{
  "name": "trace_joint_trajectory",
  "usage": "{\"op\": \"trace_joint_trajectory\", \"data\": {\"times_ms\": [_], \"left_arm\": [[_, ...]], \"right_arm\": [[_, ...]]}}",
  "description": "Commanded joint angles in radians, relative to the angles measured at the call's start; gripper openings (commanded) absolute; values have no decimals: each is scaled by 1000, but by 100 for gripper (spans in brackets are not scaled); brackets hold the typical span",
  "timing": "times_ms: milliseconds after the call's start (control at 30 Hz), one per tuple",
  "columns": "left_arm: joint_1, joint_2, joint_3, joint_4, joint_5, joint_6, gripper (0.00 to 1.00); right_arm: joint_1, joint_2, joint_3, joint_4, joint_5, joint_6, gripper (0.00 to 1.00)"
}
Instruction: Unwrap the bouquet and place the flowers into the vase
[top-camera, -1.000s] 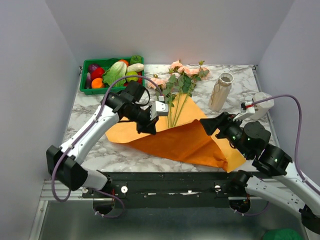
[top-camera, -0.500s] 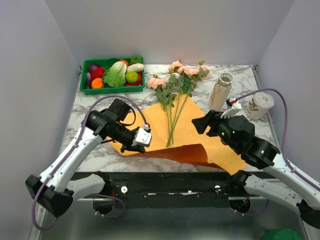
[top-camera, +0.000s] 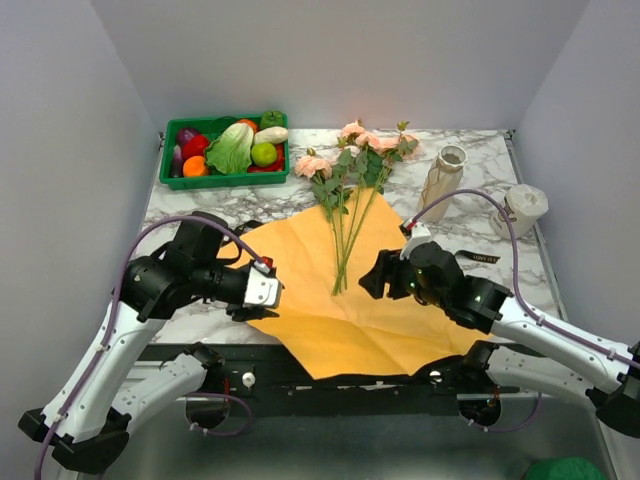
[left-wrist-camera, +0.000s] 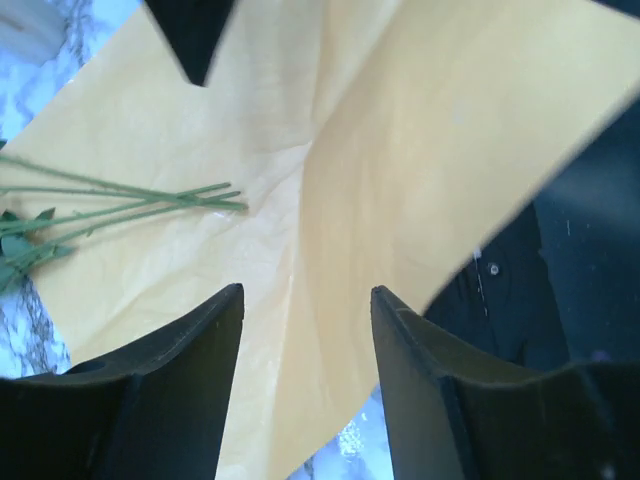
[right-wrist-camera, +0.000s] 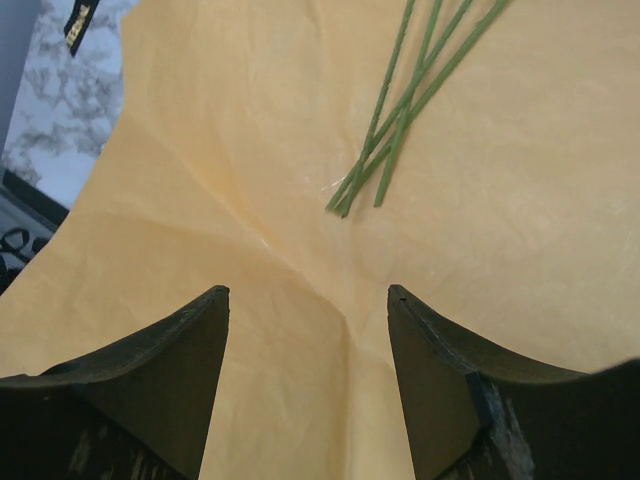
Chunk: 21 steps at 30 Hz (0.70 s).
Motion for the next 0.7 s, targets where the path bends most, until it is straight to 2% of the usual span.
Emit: {"op": "trace_joint_trajectory", "data": {"times_ms": [0, 100, 167, 267, 433, 533, 567, 667], "left_arm": [[1, -12, 26, 340, -116, -378, 84], [1, 36, 44, 477, -198, -525, 94], [1, 99, 53, 502, -210, -550, 99], [1, 194, 61, 514, -242, -570, 99], [1, 215, -63, 620, -383, -576, 99], [12, 316, 4, 508, -443, -584, 99], [32, 352, 33, 418, -437, -593, 99], [50, 424, 82, 371, -454, -594, 97]], "right_arm": [[96, -10, -10, 13, -56, 2, 72], [144, 7, 4, -48, 10, 12, 72], [144, 15, 33, -87, 111, 22, 74], [133, 79, 91, -143, 284, 47, 75], [63, 281, 286, -199, 380, 90, 71], [30, 406, 360, -116, 381, 30, 69], [11, 473, 380, -104, 383, 3, 68], [-38, 577, 489, -70, 374, -40, 64]]}}
